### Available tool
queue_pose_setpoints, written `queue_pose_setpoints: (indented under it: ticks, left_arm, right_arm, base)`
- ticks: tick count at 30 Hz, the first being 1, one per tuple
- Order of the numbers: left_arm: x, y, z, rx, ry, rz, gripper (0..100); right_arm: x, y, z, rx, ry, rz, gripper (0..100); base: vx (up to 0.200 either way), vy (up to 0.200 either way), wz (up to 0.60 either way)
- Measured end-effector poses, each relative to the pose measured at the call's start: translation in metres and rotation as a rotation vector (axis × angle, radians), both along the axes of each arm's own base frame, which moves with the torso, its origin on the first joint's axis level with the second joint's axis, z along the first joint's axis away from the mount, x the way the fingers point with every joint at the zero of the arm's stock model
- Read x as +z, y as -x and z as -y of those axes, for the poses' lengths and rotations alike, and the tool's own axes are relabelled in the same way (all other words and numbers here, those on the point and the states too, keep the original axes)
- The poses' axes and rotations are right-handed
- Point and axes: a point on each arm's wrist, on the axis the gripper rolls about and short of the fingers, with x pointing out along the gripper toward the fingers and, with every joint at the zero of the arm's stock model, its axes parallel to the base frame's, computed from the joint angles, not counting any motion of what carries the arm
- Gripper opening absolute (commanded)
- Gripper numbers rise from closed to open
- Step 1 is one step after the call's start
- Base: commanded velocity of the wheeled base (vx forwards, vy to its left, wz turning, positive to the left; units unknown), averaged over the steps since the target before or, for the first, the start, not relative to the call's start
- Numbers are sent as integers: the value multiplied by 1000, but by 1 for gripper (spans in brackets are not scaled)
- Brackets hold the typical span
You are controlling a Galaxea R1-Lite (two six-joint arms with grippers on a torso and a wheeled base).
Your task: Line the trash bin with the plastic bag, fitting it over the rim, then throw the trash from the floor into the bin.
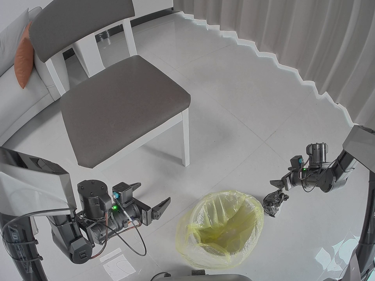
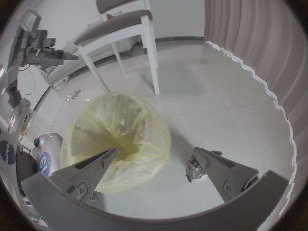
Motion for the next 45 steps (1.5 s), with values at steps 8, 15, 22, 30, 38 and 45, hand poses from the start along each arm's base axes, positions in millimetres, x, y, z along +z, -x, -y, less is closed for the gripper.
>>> queue_pose_setpoints:
  ticks: [8,15,22,30,38,45]
  left_arm:
    - [3,-6,2,9,32,10,100]
    - [8,-5,-2,22,38,23,100]
    - [14,-5,-6,33,45,40,100]
    - [17,-5,-6,34,45,54,100]
    - [18,-7,-5,33,46,63,100]
    - [18,-8,-3,29,47,65,100]
  right_arm:
    - [-38,-23,3,-4,5,-114,100]
    - [-59,-35,10,-18,6,-168,100]
    - [-63,-45,17,-25,13,-213,100]
    - [-59,-62,22,-32,9,-317,100]
    - [-56,-75,23,-41,6,-425,100]
    - [-62,-77,15,-49,43,-441,100]
  base:
    - [0,0,0]
    - [0,0,0]
    - [0,0,0]
    - [0,0,0]
    - [0,0,0]
    - [0,0,0]
